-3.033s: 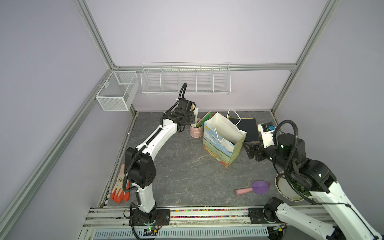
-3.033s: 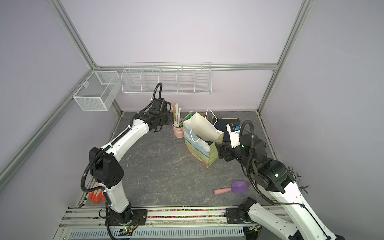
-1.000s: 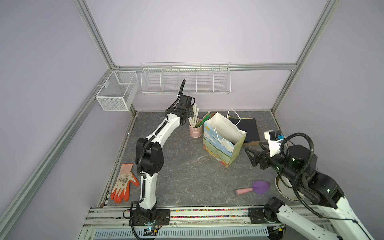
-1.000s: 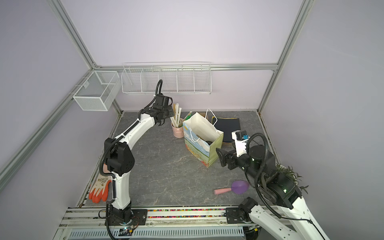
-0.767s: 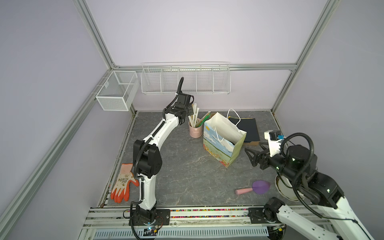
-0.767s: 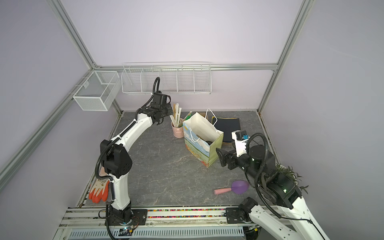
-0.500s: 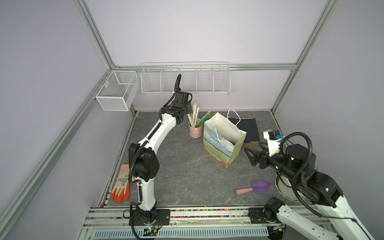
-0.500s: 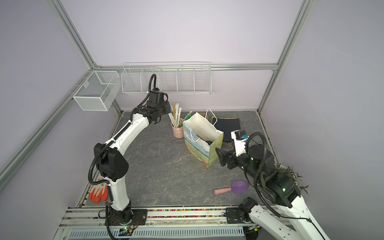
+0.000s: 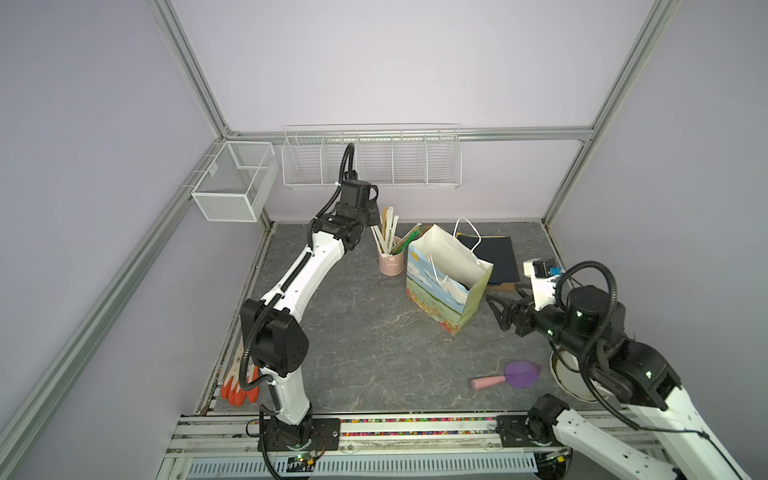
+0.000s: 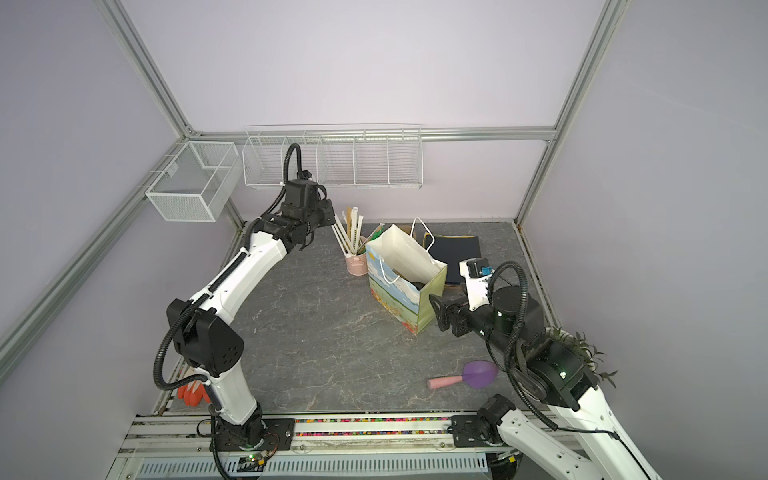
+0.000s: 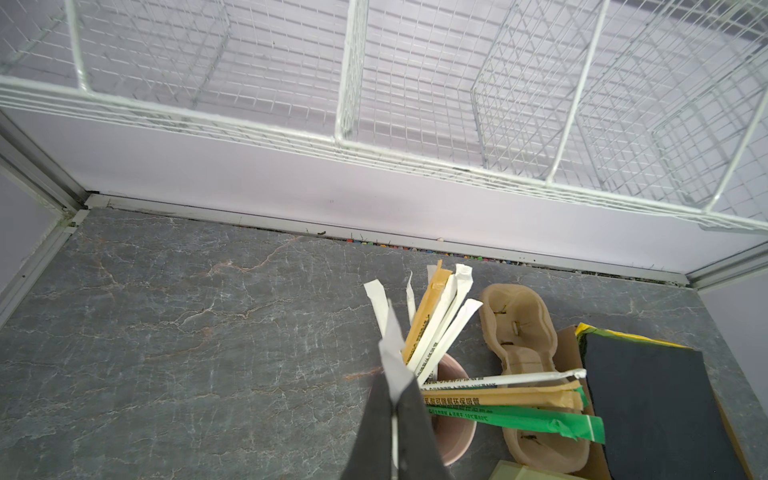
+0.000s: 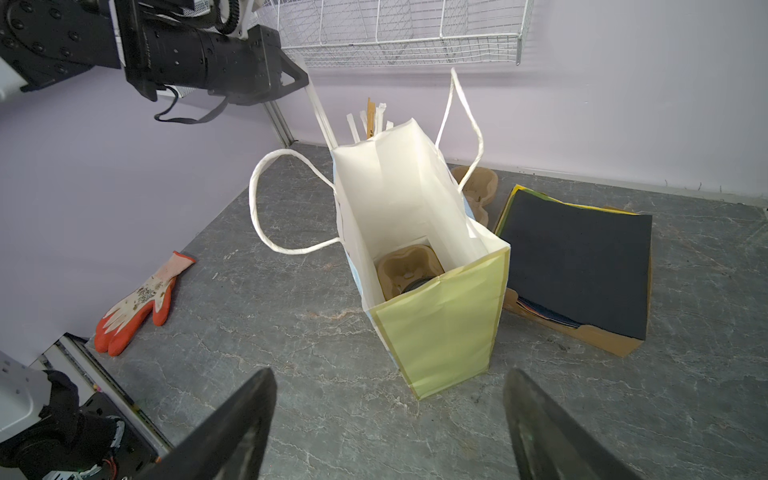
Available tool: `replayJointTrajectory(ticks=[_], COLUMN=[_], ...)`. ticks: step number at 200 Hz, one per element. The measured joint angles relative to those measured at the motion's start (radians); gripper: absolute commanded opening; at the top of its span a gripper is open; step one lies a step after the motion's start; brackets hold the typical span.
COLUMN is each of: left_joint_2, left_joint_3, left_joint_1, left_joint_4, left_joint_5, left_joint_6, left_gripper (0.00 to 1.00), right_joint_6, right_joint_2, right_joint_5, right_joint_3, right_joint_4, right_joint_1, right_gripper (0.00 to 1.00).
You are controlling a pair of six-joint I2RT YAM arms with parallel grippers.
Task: Pack the takeout coffee
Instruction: 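Close the left gripper on a white wrapped straw in the pink cup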
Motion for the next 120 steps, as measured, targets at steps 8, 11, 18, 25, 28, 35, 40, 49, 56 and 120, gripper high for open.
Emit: replayJointTrajectory(ticks=[8, 11, 18, 25, 28, 35, 40, 49, 56, 120], left_joint_2=[0.012, 0.015, 0.022, 0.027, 0.028, 0.032, 0.035, 0.042, 0.047, 0.067], left_joint_3=[0.001, 0.001, 0.002, 0.003, 0.003, 0.010, 0.018, 0.033, 0.048, 0.134], left_joint_1=[0.000, 0.000, 0.000, 0.000, 0.000, 0.000, 0.000, 0.000, -0.001, -0.001], left_joint_4=[0.010, 0.013, 0.019, 0.027, 0.029, 0.029, 0.028, 0.024, 0.020, 0.018], left_joint_5=[-0.001, -0.002, -0.005, -0.009, -0.012, -0.013, -0.013, -0.015, -0.018, -0.045], left_joint_6=[0.000, -0.001, -0.001, -0.002, -0.003, -0.004, -0.005, -0.004, -0.004, -0.006], left_gripper=[0.00, 0.00, 0.00, 0.00, 0.00, 0.00, 0.00, 0.00, 0.00, 0.00], right_joint_6=[0.000, 0.000, 0.000, 0.001, 0.001, 0.001, 0.001, 0.002, 0.004, 0.012], right_joint_2=[0.000, 0.000, -0.001, -0.002, -0.002, -0.003, -0.003, -0.005, -0.006, -0.009], right_joint_5=[0.000, 0.000, 0.000, 0.000, 0.000, 0.000, 0.000, 0.000, 0.000, -0.001], right_joint_3=[0.000, 0.000, 0.000, 0.000, 0.000, 0.000, 0.000, 0.000, 0.000, 0.002], right_joint_4=[0.000, 0.000, 0.000, 0.000, 0.000, 0.000, 0.000, 0.000, 0.000, 0.000], right_joint_1=[0.000, 0.000, 0.000, 0.000, 0.000, 0.000, 0.000, 0.000, 0.000, 0.000], right_gripper=[0.88, 0.88, 0.88, 0.88, 0.88, 0.88, 0.88, 0.88, 0.88, 0.88])
